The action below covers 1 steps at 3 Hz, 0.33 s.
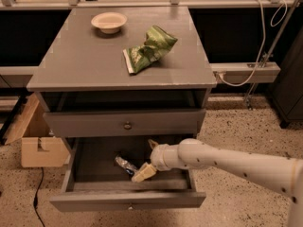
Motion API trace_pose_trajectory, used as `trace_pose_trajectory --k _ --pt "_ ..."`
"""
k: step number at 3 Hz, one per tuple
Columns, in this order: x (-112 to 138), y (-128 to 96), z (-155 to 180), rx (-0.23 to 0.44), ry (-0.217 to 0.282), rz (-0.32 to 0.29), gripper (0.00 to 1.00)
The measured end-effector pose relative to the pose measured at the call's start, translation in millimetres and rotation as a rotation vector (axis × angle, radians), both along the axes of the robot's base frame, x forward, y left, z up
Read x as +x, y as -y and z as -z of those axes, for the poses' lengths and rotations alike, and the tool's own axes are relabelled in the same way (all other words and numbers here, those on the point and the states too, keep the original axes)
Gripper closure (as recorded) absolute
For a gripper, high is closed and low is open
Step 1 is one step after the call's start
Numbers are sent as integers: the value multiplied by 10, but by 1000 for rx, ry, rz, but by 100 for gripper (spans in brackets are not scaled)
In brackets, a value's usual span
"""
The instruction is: Place redbull can into middle drawer
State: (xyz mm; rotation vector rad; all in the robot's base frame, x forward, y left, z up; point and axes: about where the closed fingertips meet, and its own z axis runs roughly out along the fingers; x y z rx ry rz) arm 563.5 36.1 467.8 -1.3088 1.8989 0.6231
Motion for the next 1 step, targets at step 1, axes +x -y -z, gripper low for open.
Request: trace_pose_trajectory --k 1 --pt "-171 443 -539 -19 28 38 0"
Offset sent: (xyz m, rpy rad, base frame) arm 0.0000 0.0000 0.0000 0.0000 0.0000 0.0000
